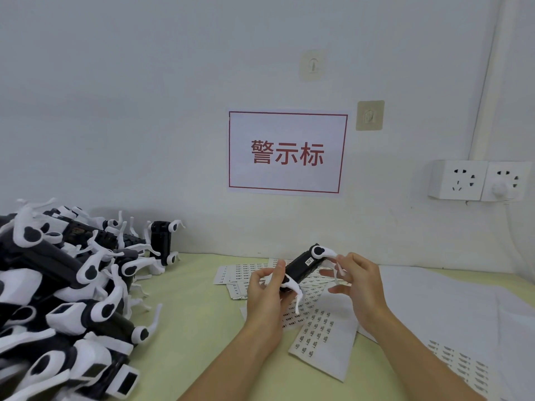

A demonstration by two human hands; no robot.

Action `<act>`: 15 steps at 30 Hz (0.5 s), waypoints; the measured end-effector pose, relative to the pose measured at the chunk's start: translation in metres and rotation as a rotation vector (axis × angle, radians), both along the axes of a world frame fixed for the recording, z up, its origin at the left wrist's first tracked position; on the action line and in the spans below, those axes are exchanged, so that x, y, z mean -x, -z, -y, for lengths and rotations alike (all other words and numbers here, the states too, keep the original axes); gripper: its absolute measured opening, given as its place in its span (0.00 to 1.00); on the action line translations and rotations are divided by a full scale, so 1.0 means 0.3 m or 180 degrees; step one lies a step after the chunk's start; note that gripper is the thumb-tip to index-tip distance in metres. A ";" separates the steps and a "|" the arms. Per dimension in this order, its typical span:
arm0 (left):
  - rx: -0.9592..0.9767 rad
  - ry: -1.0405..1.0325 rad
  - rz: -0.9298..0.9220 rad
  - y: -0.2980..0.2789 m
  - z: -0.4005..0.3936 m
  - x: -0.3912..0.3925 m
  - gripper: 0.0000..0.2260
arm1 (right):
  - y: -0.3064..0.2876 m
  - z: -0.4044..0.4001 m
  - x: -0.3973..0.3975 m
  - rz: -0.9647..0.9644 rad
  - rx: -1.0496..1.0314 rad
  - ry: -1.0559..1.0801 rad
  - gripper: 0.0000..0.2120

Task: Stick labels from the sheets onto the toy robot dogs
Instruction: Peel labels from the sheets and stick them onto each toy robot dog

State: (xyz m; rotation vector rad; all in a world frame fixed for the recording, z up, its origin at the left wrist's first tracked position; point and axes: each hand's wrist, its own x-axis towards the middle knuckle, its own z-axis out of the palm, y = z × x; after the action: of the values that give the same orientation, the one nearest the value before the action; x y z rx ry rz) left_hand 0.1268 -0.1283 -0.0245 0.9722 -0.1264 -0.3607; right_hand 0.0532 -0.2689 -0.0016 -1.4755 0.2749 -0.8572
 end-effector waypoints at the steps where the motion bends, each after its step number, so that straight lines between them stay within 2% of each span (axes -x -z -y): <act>1: -0.0011 0.0009 0.0005 0.000 -0.001 -0.001 0.15 | 0.007 0.003 0.002 0.0009 -0.0017 -0.0030 0.22; 5: -0.0023 0.0048 0.0050 0.001 -0.001 -0.002 0.14 | 0.022 0.014 0.006 0.0000 0.0002 -0.0053 0.17; 12: 0.0014 0.0251 0.0301 0.012 -0.008 -0.002 0.15 | 0.021 0.012 0.001 -0.0188 0.0195 0.0173 0.19; 15: -0.0002 0.0259 0.0308 0.009 -0.008 0.001 0.14 | 0.009 0.025 -0.005 -0.0345 0.0276 0.0294 0.14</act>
State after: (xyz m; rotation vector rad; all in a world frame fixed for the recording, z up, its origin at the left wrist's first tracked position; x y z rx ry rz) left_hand 0.1265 -0.1259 -0.0272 0.9871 -0.2545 -0.3884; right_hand 0.0546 -0.2765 -0.0042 -1.6029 0.3934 -0.8732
